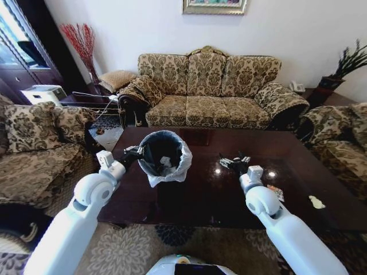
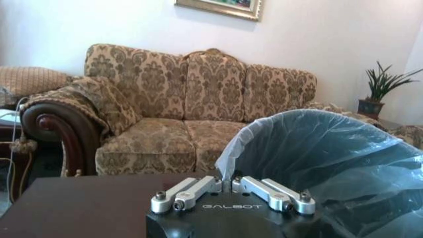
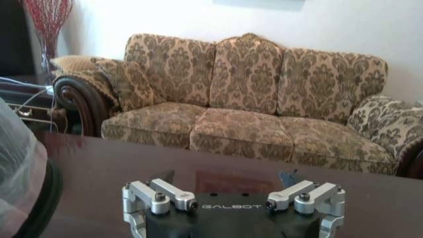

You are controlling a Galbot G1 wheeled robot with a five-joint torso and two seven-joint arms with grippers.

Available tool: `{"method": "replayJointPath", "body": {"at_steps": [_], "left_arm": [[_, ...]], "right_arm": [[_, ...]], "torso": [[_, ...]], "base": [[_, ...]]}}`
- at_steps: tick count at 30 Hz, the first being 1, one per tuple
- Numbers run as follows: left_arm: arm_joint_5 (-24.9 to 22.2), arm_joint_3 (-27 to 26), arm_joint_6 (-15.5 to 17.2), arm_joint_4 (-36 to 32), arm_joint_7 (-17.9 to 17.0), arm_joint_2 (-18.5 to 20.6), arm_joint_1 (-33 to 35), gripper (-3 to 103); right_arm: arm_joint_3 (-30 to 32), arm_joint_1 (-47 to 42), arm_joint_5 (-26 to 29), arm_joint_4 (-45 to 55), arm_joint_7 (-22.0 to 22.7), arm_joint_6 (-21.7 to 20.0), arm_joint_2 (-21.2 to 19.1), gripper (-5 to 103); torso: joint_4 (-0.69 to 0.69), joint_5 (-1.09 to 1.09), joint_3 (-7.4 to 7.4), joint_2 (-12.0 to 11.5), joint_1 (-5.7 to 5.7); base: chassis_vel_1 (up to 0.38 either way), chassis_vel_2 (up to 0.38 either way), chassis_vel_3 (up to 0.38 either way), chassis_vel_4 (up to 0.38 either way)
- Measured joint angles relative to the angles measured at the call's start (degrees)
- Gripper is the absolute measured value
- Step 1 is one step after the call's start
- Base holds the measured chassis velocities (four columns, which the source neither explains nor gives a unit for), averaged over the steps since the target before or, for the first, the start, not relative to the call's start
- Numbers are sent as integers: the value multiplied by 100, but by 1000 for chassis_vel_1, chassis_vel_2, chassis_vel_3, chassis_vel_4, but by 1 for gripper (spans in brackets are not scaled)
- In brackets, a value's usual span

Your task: Move to the front of the table and place the trash on the table into the trash bin.

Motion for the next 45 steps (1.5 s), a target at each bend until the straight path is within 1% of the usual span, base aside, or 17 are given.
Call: {"method": "replayJointPath", "body": {"at_steps": [4, 8, 11, 12, 13, 14, 19, 20, 22, 25, 27, 31, 35, 37, 39, 44, 45], "left_arm": [[0, -9, -1, -43, 1, 9, 46, 3], [-1, -16, -1, -97, 2, 9, 91, 3], [-2, -23, -1, -158, -9, -16, 118, 3], [-2, -23, -1, -158, -9, -16, 118, 3], [-2, -23, -1, -173, -14, -24, 130, 3], [-2, -22, 2, -209, -22, -35, 161, 3], [7, -2, 20, -273, -34, -40, 218, 3], [7, -2, 20, -273, -34, -40, 218, 3], [20, 12, 34, -274, -53, -41, 218, 3], [29, 6, 38, -273, -69, -36, 233, 3], [40, -23, 41, -277, -81, -20, 247, 3], [43, -38, 41, -292, -86, -15, 248, 3], [43, -42, 42, -302, -85, -5, 232, 3], [42, -43, 44, -308, -84, -3, 229, 3], [43, -47, 45, -309, -90, -1, 227, 3], [46, -47, 48, -309, -94, -16, 227, 3], [51, -34, 49, -307, -94, -25, 226, 3]], "right_arm": [[-78, 77, -22, -149, -25, 38, 62, 100], [-166, 197, -26, -404, -46, 91, 162, 100], [-346, 397, -117, -962, -141, 362, 306, 100], [-346, 397, -117, -962, -141, 362, 306, 100], [-399, 461, -157, -1138, -188, 432, 353, 100], [-519, 587, -233, -1486, -284, 566, 448, 100], [-838, 907, -238, -2191, -659, 813, 664, 100], [-838, 907, -238, -2191, -659, 813, 664, 100], [-982, 1106, -236, -2615, -926, 957, 855, 100], [-1045, 1225, -250, -2847, -1053, 994, 965, 100], [-1098, 1372, -274, -3158, -1163, 1043, 1109, 100], [-1107, 1477, -290, -3384, -1185, 1063, 1230, 100], [-1109, 1500, -313, -3480, -1154, 1077, 1285, 100], [-1106, 1499, -314, -3488, -1146, 1078, 1286, 100], [-1105, 1489, -313, -3522, -1153, 1083, 1291, 100], [-1102, 1487, -364, -3638, -1167, 1120, 1342, 101], [-1094, 1489, -393, -3700, -1147, 1138, 1389, 99]], "torso": [[1, 0, 0, 0, 0], [-3, 1, 0, 0, 0], [-3, -1, 0, 0, 0], [-3, -1, 0, 0, 0], [-3, -1, 0, 0, 0], [-4, 8, 1, 0, 1], [-5, 5, 1, 0, 0], [-5, 5, 1, 0, 0], [-2, 1, 1, 0, 0], [2, -7, 1, 0, 1], [7, 0, 1, 0, 1], [3, -2, 1, 0, 2], [-6, 1, 1, 0, 1], [-6, 0, 0, 0, 0], [-1, 0, 0, 0, 0], [0, 0, 0, 0, 0], [0, 1, 0, 0, 1]], "base": [[-157, -136, 161, 156], [-220, -241, 215, 216], [-283, -265, 271, 275], [-287, -255, 282, 263], [-287, -240, 257, 263], [-225, -240, 185, 210], [-149, -149, 118, 111], [-101, -62, 50, 51], [0, 0, 0, 0], [46, 37, -13, -16], [69, 76, -11, -30], [19, 36, -3, 1], [0, 0, 0, 0], [0, 0, 0, 0], [0, 0, 0, 0], [0, 0, 0, 0], [0, 0, 0, 0]]}}
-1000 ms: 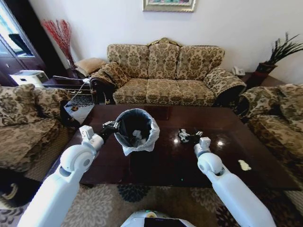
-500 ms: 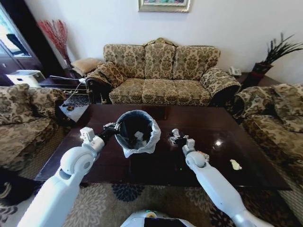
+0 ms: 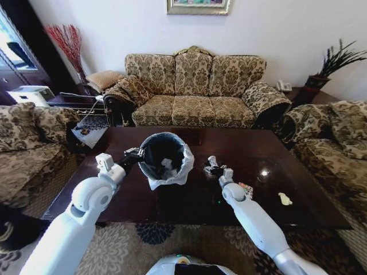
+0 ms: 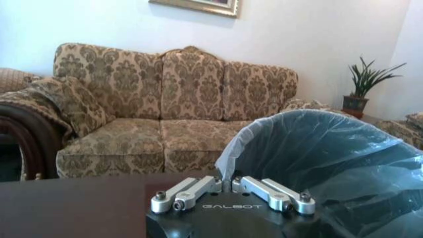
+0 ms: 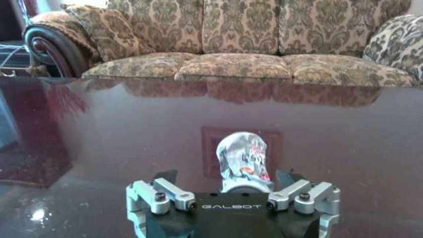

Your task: Move to the front of the table and place the trash on the table into the trash bin.

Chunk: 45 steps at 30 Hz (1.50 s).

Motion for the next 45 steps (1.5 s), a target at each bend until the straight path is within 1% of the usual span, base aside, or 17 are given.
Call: {"method": "replayJointPath", "body": {"at_steps": [2, 5, 6, 9, 10, 13, 25, 28, 30, 32, 35, 36, 37, 39, 41, 42, 45], "left_arm": [[8, 10, 1, 2, 1, -2, 0, 3], [38, 24, 4, 3, 1, 1, 1, 3], [38, 24, 4, 3, 1, 1, 1, 3], [42, 27, 6, 4, 1, 3, -5, 3], [42, 27, 6, 4, 1, 3, -5, 3], [40, 30, 6, 5, 4, 22, -14, 3], [2, 40, 7, 24, 16, -1, -53, 3], [0, 46, 8, 27, 22, -1, -58, 3], [-2, 62, 8, 49, 33, 35, -73, 3], [-2, 71, 8, 59, 35, 45, -80, 3], [-2, 133, 8, 122, 42, 45, -131, 3], [-4, 164, 16, 169, 42, 32, -161, 3], [-4, 164, 16, 169, 42, 32, -161, 3], [-5, 201, 24, 225, 43, 34, -196, 3], [-8, 220, 41, 269, 40, 58, -243, 3], [-8, 220, 41, 269, 40, 58, -243, 3], [-43, 220, 45, 295, 41, 91, -249, 3]], "right_arm": [[11, 1, -16, -35, 30, 3, 29, 95], [33, -14, -42, -82, 82, 5, 71, 80], [33, -14, -42, -82, 82, 5, 71, 80], [45, -31, -59, -115, 91, 20, 89, 63], [45, -31, -59, -115, 91, 20, 89, 63], [71, -69, -69, -147, 106, 53, 117, 49], [123, -96, -105, -98, 227, 120, 75, 48], [150, -79, -58, 327, 404, 120, -12, 48], [94, 93, 176, 1092, 563, 17, -277, 48], [59, 164, 252, 1264, 580, -21, -358, 48], [-154, 758, 781, 2222, 591, -262, -764, 48], [-249, 1031, 1101, 2663, 589, -365, -912, 48], [-249, 1031, 1101, 2663, 589, -365, -912, 48], [-354, 1289, 1449, 3155, 580, -475, -1075, 48], [-603, 1631, 2044, 3832, 462, -637, -1385, 48], [-603, 1631, 2044, 3832, 462, -637, -1385, 48], [-905, 1859, 2465, 4243, 232, -757, -1438, 48]], "torso": [[0, 0, 0, 0, 0], [-1, 0, 0, 0, -1], [-1, 0, 0, 0, -1], [-1, 0, 0, 0, 0], [-1, 0, 0, 0, 0], [-1, -1, 0, 0, -1], [-2, 1, 1, 0, 0], [-2, 3, 1, 0, 0], [-1, 0, 1, 0, 0], [-1, -1, 0, 0, -1], [0, -1, 0, 0, 0], [0, -1, 0, 0, 0], [0, -1, 0, 0, 0], [0, -1, 0, 0, 0], [-1, -1, 0, 0, 0], [-1, -1, 0, 0, 0], [-2, 0, 0, 0, -1]], "base": [[0, 0, 0, 0], [0, 0, 0, 0], [0, 0, 0, 0], [0, 0, 0, 0], [0, 0, 0, 0], [0, 0, 0, 0], [0, 0, 0, 0], [0, 0, 0, 0], [0, 0, 0, 0], [0, 0, 0, 0], [0, 0, 0, 0], [0, 0, 0, 0], [0, 0, 0, 0], [0, 0, 0, 0], [0, 0, 0, 0], [0, 0, 0, 0], [0, 0, 0, 0]]}}
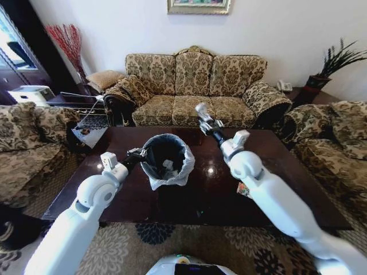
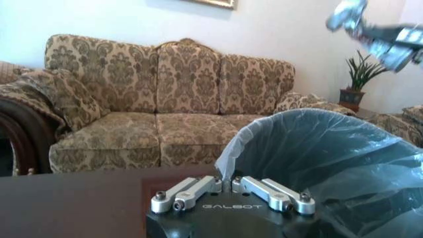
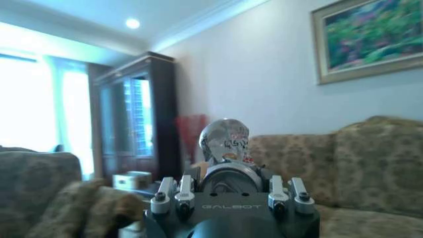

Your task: Move to the front of the table and place the trash on the table into the trash bin.

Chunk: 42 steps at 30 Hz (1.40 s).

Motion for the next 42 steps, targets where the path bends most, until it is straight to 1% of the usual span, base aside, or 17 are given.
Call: {"method": "replayJointPath", "body": {"at_steps": [6, 9, 13, 14, 15, 16, 19, 20, 21, 22, 24, 25, 26, 30, 36, 37, 42], "left_arm": [[-70, -4, 14, 8, -20, 72, -66, 3], [-120, -27, 28, -46, -52, 96, -106, 3], [-122, -62, 32, -97, -62, 95, -62, 3], [-124, -76, 34, -123, -65, 95, -46, 3], [-134, -86, 38, -150, -70, 98, -34, 3], [-151, -93, 41, -173, -82, 109, -27, 3], [-162, -87, 43, -182, -96, 118, -20, 3], [-164, -68, 45, -184, -103, 123, -15, 3], [-164, -57, 48, -194, -107, 126, -11, 3], [-167, -53, 54, -221, -114, 128, -4, 3], [-168, -55, 55, -233, -117, 129, 2, 3], [-170, -62, 56, -243, -118, 130, 10, 3], [-171, -70, 57, -247, -118, 131, 19, 3], [-160, -144, 58, -273, -126, 98, 78, 3], [-147, -247, 3, -419, -134, -4, 218, 3], [-147, -247, 3, -419, -134, -4, 218, 3], [-128, -91, 4, -415, -190, -194, 208, 3]], "right_arm": [[-458, 138, 150, 278, -60, -80, 77, 48], [-1006, 245, 148, 557, -101, -293, 74, 48], [-1113, 241, 49, 637, -186, -442, 4, 45], [-1120, 233, -34, 622, -260, -443, -6, 55], [-1120, 227, -105, 591, -307, -442, -7, 55], [-1123, 225, -183, 563, -349, -438, -5, 66], [-1124, 215, -316, 524, -449, -423, 4, 66], [-1121, 195, -439, 466, -555, -394, 23, 77], [-1119, 180, -543, 413, -618, -344, 37, 77], [-1115, 169, -640, 368, -648, -283, 64, 88], [-1108, 169, -660, 365, -640, -265, 78, 88], [-1088, 173, -662, 376, -582, -254, 85, 88], [-1065, 176, -643, 390, -520, -255, 82, 97], [-766, 128, -505, 463, -4, -350, -95, 100], [-142, -499, -655, 455, 984, -326, -752, 100], [-142, -499, -655, 455, 984, -326, -752, 100], [1035, -1827, -1258, 293, 1037, -598, -770, 100]], "torso": [[1, 1, 0, 0, 0], [2, -1, 0, 0, 0], [0, 0, 0, 0, 0], [0, 0, 0, 0, 0], [0, 1, 0, 0, 0], [1, 0, 0, 0, 0], [1, 0, 0, 0, 0], [1, 0, 0, 0, 0], [1, 0, 0, 0, 0], [1, 1, 0, 0, 0], [1, 1, 0, 0, 0], [1, 1, 0, 0, 0], [1, 1, 0, 0, 0], [3, -1, 0, 0, 0], [0, 2, 0, 0, 0], [0, 2, 0, 0, 0], [2, 1, 0, 0, 0]], "base": [[0, 0, 0, 0], [0, 0, 0, 0], [0, 0, 0, 0], [0, 0, 0, 0], [0, 0, 0, 0], [0, 0, 0, 0], [0, 0, 0, 0], [0, 0, 0, 0], [0, 0, 0, 0], [0, 0, 0, 0], [0, 0, 0, 0], [0, 0, 0, 0], [0, 0, 0, 0], [0, 0, 0, 0], [0, 0, 0, 0], [0, 0, 0, 0], [0, 0, 0, 0]]}}
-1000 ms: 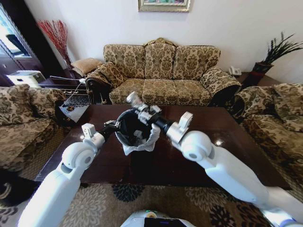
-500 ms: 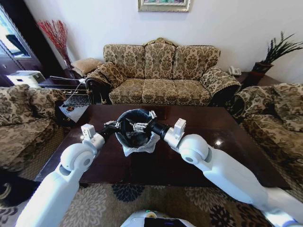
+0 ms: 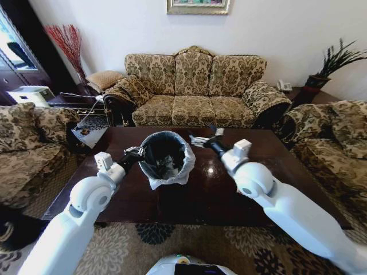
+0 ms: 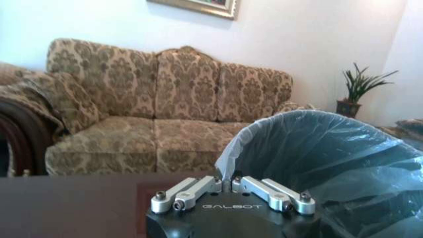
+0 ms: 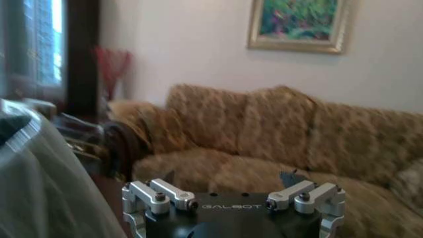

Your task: Move to the front of the table and place the trash on the table into the trash bin.

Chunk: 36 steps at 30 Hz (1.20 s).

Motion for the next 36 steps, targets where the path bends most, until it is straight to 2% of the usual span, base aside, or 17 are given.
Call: {"method": "replayJointPath", "body": {"at_steps": [1, 3, 6, 10, 19, 23, 24, 26, 31, 36], "left_arm": [[14, 34, 1, 0, 2, -25, 10, 3], [25, 36, 2, -1, 2, -28, 24, 3], [82, -5, 3, -17, 33, 8, 111, 3], [95, -73, 2, -93, 52, 44, 189, 3], [190, -59, -3, -201, 93, -39, 328, 3], [204, -48, -3, -283, 111, -68, 374, 3], [205, -50, -3, -332, 113, -69, 407, 3], [205, -71, -3, -397, 116, -60, 455, 3], [204, -122, -3, -498, 119, -30, 533, 3], [228, -131, -3, -558, 110, -49, 618, 3]], "right_arm": [[450, -570, -186, -55, -220, -22, 55, 100], [623, -761, -257, -69, -342, -23, 81, 100], [1548, -1725, -737, -195, -991, 44, 291, 100], [1943, -2218, -996, -393, -1158, 189, 553, 100], [2172, -2732, -1219, -688, -1282, 322, 1084, 100], [2206, -2908, -1450, -982, -1356, 675, 1349, 100], [2183, -3014, -1696, -1184, -1455, 941, 1482, 100], [2111, -3176, -1875, -1321, -1580, 1133, 1633, 100], [1889, -3362, -1939, -1398, -1700, 1233, 1818, 100], [1326, -3291, -1977, -1704, -1717, 1355, 2057, 100]], "torso": [[-4, 2, 0, 0, 1], [-4, 2, 0, 0, 0], [-2, 0, 0, 0, 0], [1, 1, 0, 0, 0], [-1, 0, 0, 0, -1], [-3, -1, 0, 1, -1], [-2, -1, 0, 0, 0], [-2, 3, 1, 0, 0], [-4, 3, 0, 1, 0], [2, -8, 0, 1, 0]], "base": [[0, 0, 0, 0], [0, 0, 0, 0], [-6, -12, -1, 21], [-31, -48, 26, 61], [-157, -160, 163, 140], [-261, -271, 239, 241], [-271, -198, 241, 231], [-250, -184, 202, 236], [-132, -130, 126, 96], [10, -2, -12, -4]]}}
